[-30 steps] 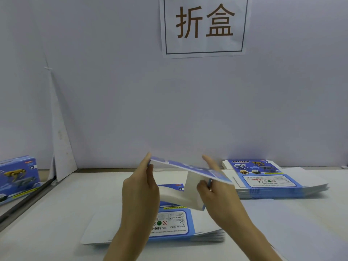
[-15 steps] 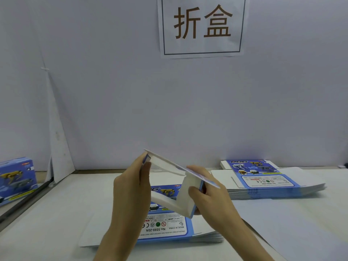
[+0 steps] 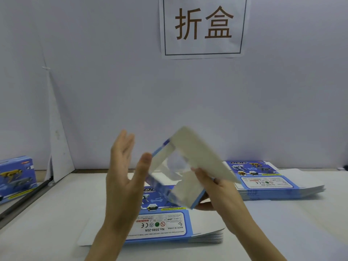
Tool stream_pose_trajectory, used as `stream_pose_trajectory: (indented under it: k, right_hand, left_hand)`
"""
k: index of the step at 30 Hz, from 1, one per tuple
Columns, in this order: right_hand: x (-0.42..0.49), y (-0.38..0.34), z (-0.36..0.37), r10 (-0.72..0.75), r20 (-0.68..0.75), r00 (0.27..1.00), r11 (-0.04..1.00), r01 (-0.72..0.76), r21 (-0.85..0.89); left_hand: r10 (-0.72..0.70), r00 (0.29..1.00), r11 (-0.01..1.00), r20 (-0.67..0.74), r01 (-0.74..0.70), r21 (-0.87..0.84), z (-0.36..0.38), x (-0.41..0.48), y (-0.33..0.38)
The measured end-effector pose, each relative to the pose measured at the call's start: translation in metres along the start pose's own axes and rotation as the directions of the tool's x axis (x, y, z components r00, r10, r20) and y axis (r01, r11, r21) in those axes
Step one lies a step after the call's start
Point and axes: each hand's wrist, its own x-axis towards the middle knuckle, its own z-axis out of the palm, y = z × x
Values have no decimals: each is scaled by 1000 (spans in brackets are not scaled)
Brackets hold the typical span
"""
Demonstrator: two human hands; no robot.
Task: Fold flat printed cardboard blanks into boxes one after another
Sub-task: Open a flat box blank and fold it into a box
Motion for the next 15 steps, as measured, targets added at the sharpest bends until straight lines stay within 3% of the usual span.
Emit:
stream_pose_trajectory:
  k: [2, 4, 7, 10, 13, 15]
  right_hand:
    - [2, -6, -4, 63, -8, 998, 986, -61, 154]
    - [3, -12, -9, 64, 15, 998, 979, -66, 195]
    - [0, -18, -11, 25, 81, 996, 993, -34, 117]
    - [-4, -22, -17, -13, 150, 989, 998, 23, -66]
    - [-4, -27, -29, -203, 47, 978, 920, 207, -334]
    - [-1, -29, -39, -378, -79, 922, 894, 342, -288]
  left_hand:
    - [51, 998, 998, 33, -50, -42, -7, 3, -2]
    - [103, 980, 986, 171, -123, 110, -11, 3, -6]
    - [208, 903, 850, 375, -357, 388, -4, -1, -17]
    - [202, 891, 803, 407, -388, 453, 5, -2, -23]
    - [223, 888, 805, 402, -401, 438, -1, 2, -28]
    - [241, 868, 794, 434, -434, 426, -8, 3, -31]
